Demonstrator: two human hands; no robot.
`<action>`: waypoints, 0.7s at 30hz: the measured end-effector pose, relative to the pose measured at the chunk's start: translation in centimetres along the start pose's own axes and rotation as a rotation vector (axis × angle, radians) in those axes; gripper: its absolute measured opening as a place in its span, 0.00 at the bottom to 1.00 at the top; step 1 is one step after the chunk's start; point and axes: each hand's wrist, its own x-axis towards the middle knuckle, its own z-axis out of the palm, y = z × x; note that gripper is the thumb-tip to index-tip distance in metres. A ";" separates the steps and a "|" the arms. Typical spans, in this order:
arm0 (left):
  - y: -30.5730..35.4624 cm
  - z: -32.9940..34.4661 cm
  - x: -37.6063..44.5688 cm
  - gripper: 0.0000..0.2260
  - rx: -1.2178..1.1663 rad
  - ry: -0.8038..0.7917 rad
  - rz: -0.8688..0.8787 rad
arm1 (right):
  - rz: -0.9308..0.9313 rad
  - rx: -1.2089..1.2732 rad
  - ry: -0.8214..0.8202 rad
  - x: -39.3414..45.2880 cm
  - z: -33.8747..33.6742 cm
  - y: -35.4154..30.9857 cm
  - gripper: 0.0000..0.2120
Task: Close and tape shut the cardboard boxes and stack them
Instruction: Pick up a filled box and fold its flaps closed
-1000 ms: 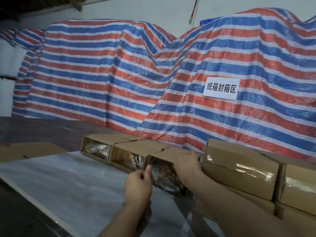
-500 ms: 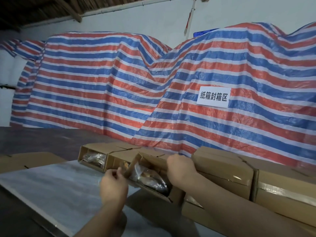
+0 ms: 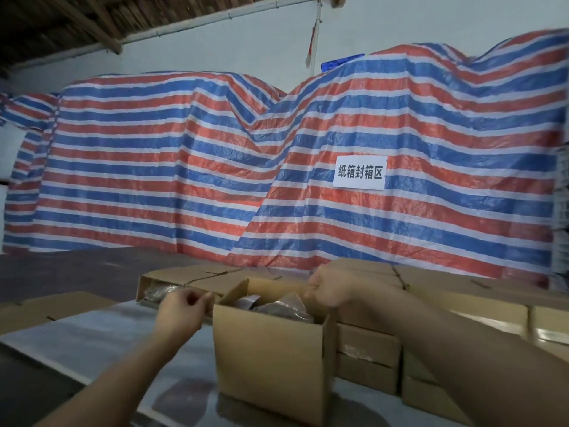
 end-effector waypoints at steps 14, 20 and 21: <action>9.6 9.1 -9.9 0.07 -0.106 -1.096 0.008 | 0.274 0.108 -0.148 -16.1 -4.3 15.2 0.11; 12.2 13.1 -13.8 0.17 -0.126 -0.858 0.215 | 0.353 0.260 -0.056 -18.5 -4.1 18.5 0.06; 12.6 13.7 -14.1 0.21 -0.108 -0.805 0.224 | 0.363 0.314 -0.024 -18.7 -3.8 18.8 0.08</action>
